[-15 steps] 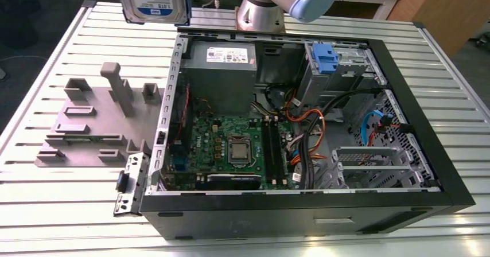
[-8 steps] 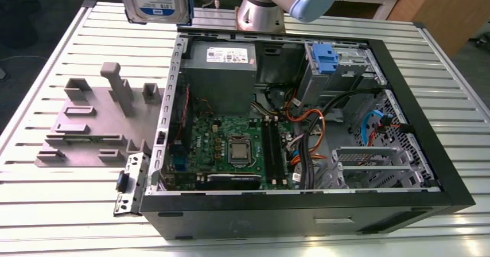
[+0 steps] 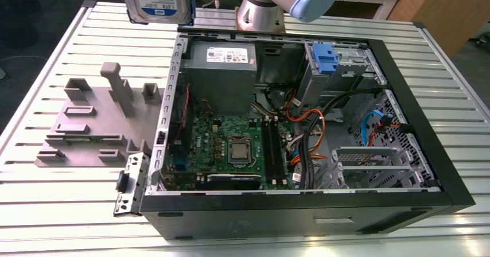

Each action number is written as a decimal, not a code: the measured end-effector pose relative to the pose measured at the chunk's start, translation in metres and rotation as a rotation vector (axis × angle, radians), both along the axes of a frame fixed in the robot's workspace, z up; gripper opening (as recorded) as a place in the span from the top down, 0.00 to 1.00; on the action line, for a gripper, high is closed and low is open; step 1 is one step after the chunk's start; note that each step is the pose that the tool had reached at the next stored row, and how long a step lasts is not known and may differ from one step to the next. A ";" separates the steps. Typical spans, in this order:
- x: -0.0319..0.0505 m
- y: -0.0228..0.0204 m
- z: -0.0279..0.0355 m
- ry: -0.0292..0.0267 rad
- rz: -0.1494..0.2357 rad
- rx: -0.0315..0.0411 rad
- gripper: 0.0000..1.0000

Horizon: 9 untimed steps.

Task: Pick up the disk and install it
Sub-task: 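Pick up the disk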

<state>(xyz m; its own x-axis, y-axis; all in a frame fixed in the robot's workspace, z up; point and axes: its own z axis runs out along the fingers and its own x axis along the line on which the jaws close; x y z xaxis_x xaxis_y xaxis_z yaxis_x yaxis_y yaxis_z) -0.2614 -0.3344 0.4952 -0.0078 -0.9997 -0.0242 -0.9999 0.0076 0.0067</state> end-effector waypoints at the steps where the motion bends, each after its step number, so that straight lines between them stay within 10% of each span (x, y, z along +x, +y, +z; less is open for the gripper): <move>1: 0.0004 0.0000 0.0000 0.0000 0.000 0.0000 0.64; 9: 0.0036 0.0000 0.0000 0.0000 0.000 0.0000 0.64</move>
